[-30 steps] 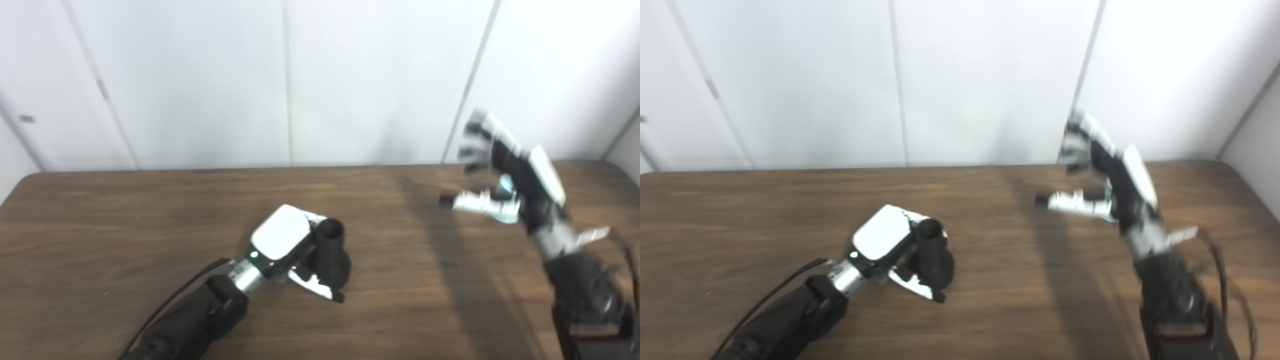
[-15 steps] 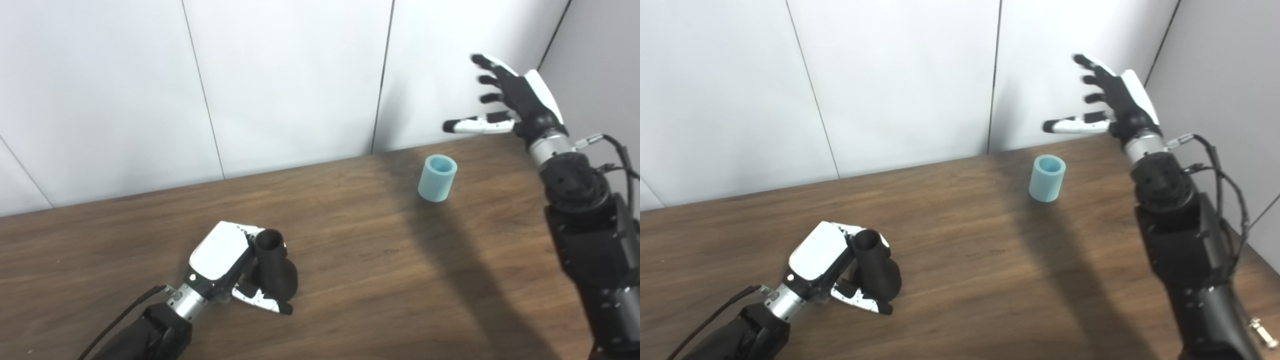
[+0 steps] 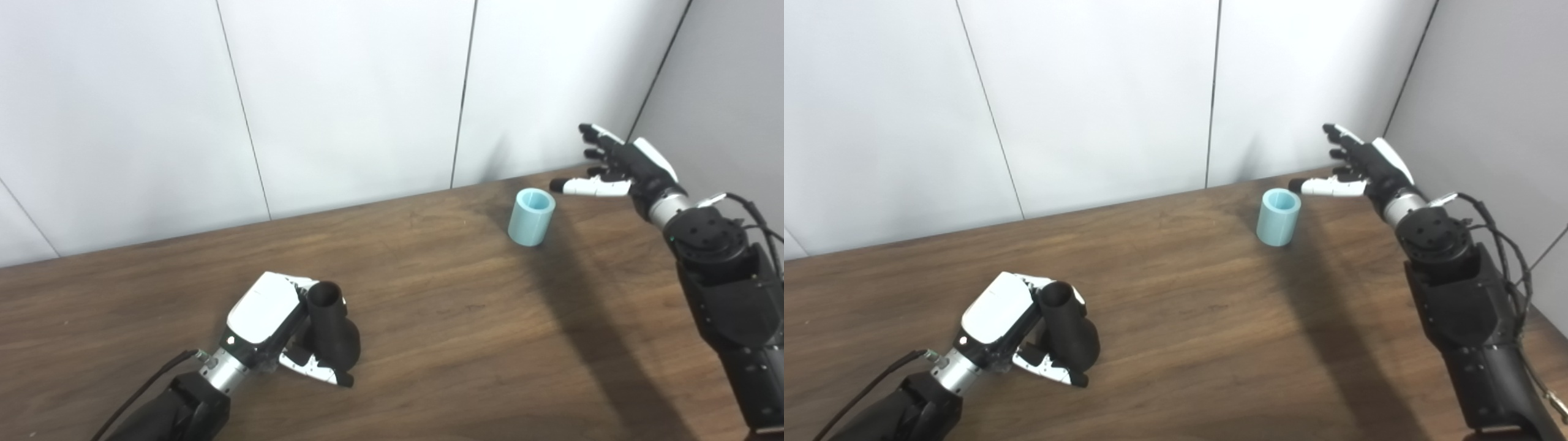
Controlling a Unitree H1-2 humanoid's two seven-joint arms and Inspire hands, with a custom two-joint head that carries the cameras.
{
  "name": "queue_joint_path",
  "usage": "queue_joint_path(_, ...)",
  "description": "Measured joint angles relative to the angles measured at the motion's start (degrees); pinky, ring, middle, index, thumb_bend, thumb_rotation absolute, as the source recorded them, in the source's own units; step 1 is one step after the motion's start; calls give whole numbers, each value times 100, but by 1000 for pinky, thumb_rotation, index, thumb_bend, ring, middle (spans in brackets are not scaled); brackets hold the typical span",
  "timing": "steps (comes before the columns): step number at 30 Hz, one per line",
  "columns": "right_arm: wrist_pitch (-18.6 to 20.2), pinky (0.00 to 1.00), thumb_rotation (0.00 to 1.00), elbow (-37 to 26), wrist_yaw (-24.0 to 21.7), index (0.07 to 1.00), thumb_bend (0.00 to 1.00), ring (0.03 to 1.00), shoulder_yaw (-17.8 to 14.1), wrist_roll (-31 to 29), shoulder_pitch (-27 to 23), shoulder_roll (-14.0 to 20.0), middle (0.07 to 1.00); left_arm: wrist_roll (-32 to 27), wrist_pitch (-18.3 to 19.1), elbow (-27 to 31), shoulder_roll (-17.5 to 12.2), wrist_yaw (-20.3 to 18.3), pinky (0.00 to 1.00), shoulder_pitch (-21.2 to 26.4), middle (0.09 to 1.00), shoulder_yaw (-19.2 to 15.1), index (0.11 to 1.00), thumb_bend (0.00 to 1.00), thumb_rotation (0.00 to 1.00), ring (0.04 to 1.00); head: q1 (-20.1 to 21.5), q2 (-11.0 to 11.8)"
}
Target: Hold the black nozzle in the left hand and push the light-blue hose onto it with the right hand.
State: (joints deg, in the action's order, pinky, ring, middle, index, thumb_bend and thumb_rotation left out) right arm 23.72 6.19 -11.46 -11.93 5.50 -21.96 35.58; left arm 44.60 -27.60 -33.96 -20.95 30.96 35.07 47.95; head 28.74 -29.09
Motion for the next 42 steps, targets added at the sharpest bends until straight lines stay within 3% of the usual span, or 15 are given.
queue_joint_path(4, -102, 922, 250, 331, -52, 997, 819, 955, 108, -143, 14, -133, 982, -2, -5, 2, -6, 3, 307, 0, 473, 8, 483, 527, 0, 403, -53, -9)
queue_joint_path(6, -198, 907, 248, 486, -123, 1000, 828, 950, 236, -175, 25, -167, 980, -1, -5, 6, -6, 2, 311, 0, 408, 8, 495, 521, 0, 411, -70, -9)
queue_joint_path(9, -398, 891, 246, 715, -186, 1000, 868, 943, 370, -187, 28, -204, 983, -1, -5, 26, -11, -7, 315, -2, 402, 6, 497, 520, 0, 414, -88, -26)
queue_joint_path(10, -442, 880, 243, 792, -193, 999, 868, 940, 407, -186, 28, -212, 985, -2, -5, 38, -16, -11, 318, -4, 438, 3, 490, 523, 0, 416, -88, -26)
queue_joint_path(12, -560, 862, 246, 939, -194, 996, 888, 927, 481, -173, 27, -214, 977, -6, -5, 53, -22, -27, 312, -10, 399, -5, 497, 520, 0, 413, -123, -61)
queue_joint_path(16, -774, 881, 242, 1108, -151, 1000, 902, 929, 592, -90, 7, -243, 964, -25, -5, 77, -40, -50, 306, -28, 467, -17, 485, 526, 0, 406, -123, -88)
queue_joint_path(19, -924, 866, 224, 1240, -1, 987, 896, 928, 659, 10, -45, -318, 954, -98, -5, 115, -70, -106, 308, -52, 474, -20, 484, 527, 0, 412, -132, -97)
queue_joint_path(22, -1082, 866, 183, 1415, 132, 979, 867, 924, 698, 55, -123, -385, 944, -136, -8, 132, -71, -171, 307, -67, 402, -51, 499, 520, 0, 416, -132, -97)
queue_joint_path(27, -1141, 820, 171, 1547, 386, 948, 845, 879, 723, 143, -219, -535, 902, -155, -7, 229, -98, -256, 309, -135, 469, -122, 485, 526, 0, 419, -184, -176)
queue_joint_path(29, -1265, 794, 157, 1671, 475, 908, 841, 852, 744, 166, -260, -537, 875, -155, -7, 287, -119, -302, 306, -173, 474, -147, 484, 527, 0, 418, -202, -176)
queue_joint_path(33, -1557, 722, 121, 1930, 763, 736, 800, 746, 752, 273, -315, -582, 737, -158, -10, 311, -122, -348, 302, -197, 475, -186, 483, 527, 0, 417, -237, -202)
queue_joint_path(37, -1612, 634, 94, 1828, 976, 649, 755, 651, 1004, 690, -299, -575, 638, -156, -13, 318, -123, -354, 290, -204, 475, -194, 483, 527, 0, 407, -263, -246)
queue_joint_path(39, -1671, 577, 123, 1802, 1035, 524, 570, 593, 1137, 886, -304, -561, 593, -155, -13, 318, -122, -354, 287, -204, 474, -194, 483, 527, 0, 405, -281, -255)
queue_joint_path(40, -1726, 560, 126, 1802, 1057, 507, 546, 577, 1177, 953, -303, -560, 582, -153, -13, 318, -120, -354, 288, -203, 475, -194, 483, 527, 0, 407, -281, -255)
queue_joint_path(42, -1765, 521, 26, 1802, 1111, 485, 532, 542, 1237, 1049, -304, -561, 521, -141, -13, 318, -119, -352, 285, -204, 474, -195, 483, 527, 0, 405, -290, -264)
